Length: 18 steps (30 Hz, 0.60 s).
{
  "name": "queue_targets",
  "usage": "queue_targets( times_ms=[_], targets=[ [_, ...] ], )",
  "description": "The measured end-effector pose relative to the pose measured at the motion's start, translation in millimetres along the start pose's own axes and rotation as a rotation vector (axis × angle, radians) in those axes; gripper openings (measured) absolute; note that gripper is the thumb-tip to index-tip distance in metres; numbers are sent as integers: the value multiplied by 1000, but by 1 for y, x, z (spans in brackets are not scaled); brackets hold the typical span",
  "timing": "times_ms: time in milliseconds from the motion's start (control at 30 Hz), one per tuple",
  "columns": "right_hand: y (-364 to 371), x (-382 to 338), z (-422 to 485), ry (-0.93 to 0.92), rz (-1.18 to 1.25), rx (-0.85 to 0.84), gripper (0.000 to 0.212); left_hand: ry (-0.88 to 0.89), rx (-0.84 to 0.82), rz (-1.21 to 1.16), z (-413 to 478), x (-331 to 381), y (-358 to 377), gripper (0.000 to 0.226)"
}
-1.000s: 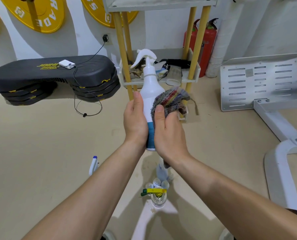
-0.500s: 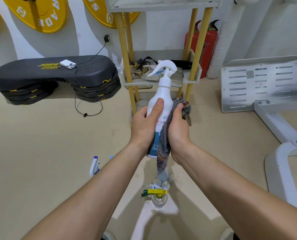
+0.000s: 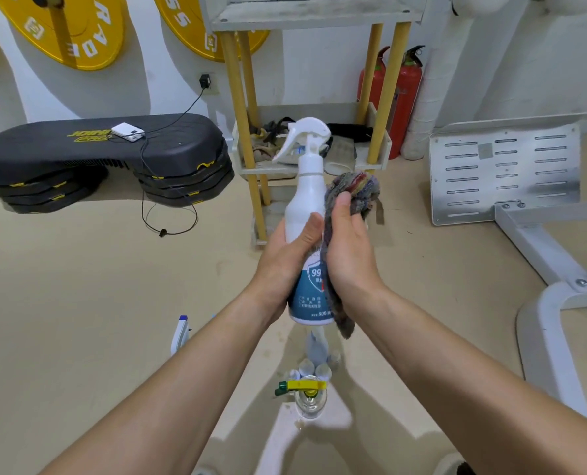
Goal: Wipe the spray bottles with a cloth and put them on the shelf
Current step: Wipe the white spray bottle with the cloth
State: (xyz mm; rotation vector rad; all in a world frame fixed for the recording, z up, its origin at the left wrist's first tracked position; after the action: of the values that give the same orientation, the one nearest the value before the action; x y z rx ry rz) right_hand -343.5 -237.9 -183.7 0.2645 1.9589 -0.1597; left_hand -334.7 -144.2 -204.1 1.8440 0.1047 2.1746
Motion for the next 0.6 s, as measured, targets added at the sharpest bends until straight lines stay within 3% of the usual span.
queue_targets(
  times_ms=[133, 267, 433, 600],
  targets=[
    [-19, -22, 9, -87, 164, 98, 52, -41, -124, 116, -9, -9, -1, 64],
    [-42, -40, 18, -184, 230, 163, 49, -55, -210, 359, -17, -17, -2, 66],
    [-62, -33, 41, -417, -151, 188, 46, -61, -258, 639, -19, -15, -2, 66],
    [-78, -39, 46, -399, -318, 52, 64, -51, -325, 741, -18, -11, -10, 67]
  ],
)
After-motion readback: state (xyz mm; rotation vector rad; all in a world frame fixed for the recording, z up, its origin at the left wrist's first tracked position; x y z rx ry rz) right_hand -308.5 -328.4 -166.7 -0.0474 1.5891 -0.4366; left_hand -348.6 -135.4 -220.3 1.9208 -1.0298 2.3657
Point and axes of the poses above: each hand's wrist, its own z-axis towards the middle knuckle, its own y-axis out of the palm, x = y × z, the point moved 2 cm from there along z, towards the middle knuckle, and after that the axes turned 15 degrees about y, right-handed, at the moved point
